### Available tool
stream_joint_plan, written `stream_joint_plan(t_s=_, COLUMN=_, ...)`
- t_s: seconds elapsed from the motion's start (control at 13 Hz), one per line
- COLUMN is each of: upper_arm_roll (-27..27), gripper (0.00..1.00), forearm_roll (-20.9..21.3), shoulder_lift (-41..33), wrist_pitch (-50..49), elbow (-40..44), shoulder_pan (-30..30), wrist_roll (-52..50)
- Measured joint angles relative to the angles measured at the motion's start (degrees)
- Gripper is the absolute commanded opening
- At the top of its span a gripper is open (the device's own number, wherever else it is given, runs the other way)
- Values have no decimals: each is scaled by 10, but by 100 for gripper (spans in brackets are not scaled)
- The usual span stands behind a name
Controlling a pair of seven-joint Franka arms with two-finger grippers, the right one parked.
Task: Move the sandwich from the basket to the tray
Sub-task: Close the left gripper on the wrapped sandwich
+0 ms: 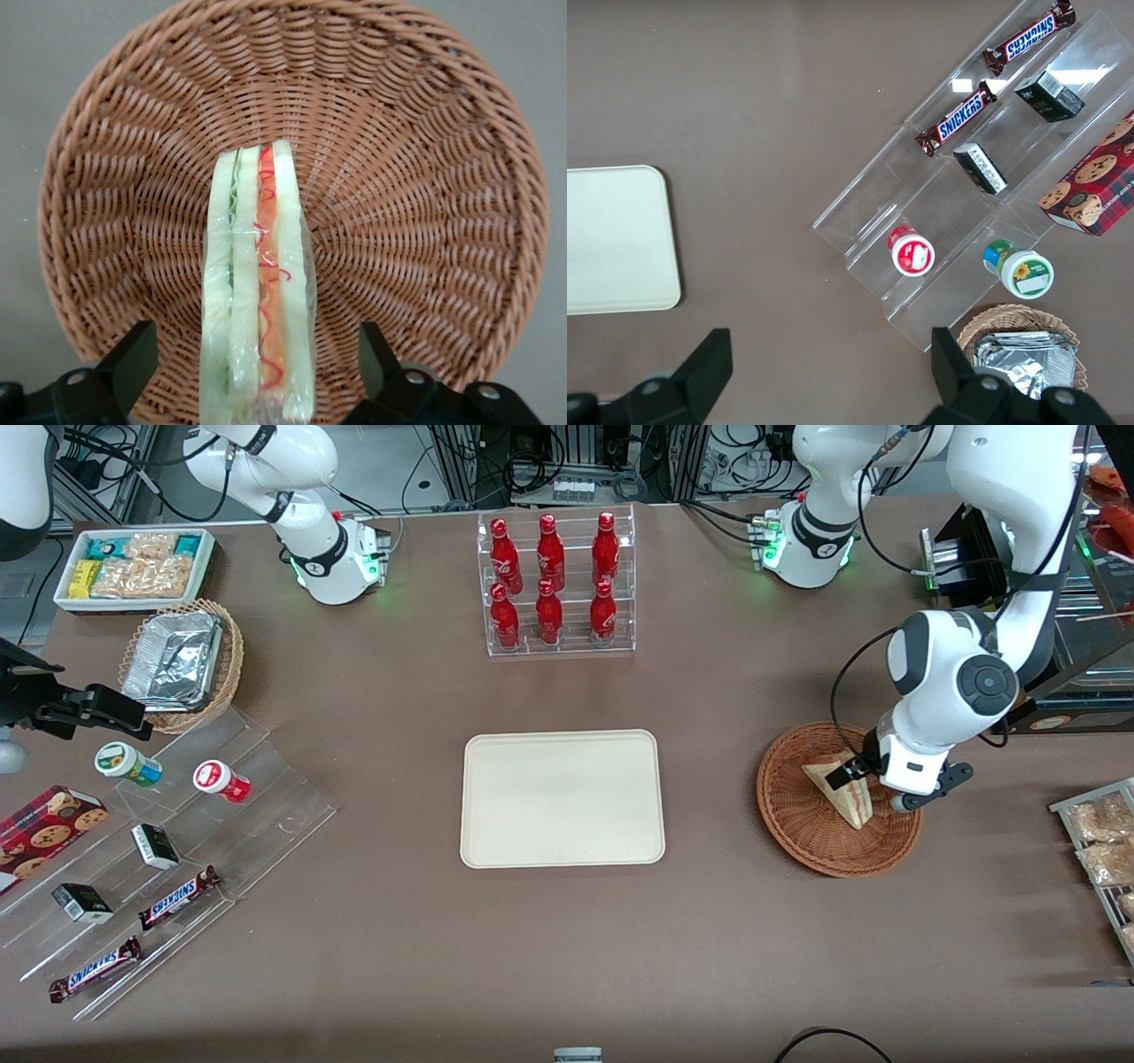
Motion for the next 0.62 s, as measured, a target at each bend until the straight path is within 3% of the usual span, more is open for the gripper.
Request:
stream_joint_plan(t_s=0.08, upper_arm_roll=0, gripper=70, forearm_roll=0, shoulder_lift=5, wrist_pitch=12, elbow=-6, shoulder_pan=0, wrist_roll=-4)
stream_joint_plan(t_s=0.15, upper_arm_roll=0, gripper=31, forearm_roll=0, shoulder_lift=10, wrist_pitch=25, elbow=-12, shoulder_pan=0, wrist_roll=-7)
stream_joint_plan(t_s=0.23, upper_arm_roll=0, gripper=4, forearm_roll=0, shoulder_lift=15, wrist_pitch=34, elbow=-18, shoulder_pan=0, wrist_roll=-14)
stream_joint_plan(t_s=0.31, upper_arm_roll=0, gripper=0, forearm_roll=0, shoulder_lift=18, wrist_pitch=37, elbow=-20, shoulder_pan=0, wrist_roll=-20)
stream_joint_plan(t_s=0.62, upper_arm_roll=0, gripper=0, forearm_roll=0, shoulder_lift=16, wrist_pitch=39, elbow=-20, shoulder_pan=0, wrist_roll=-24)
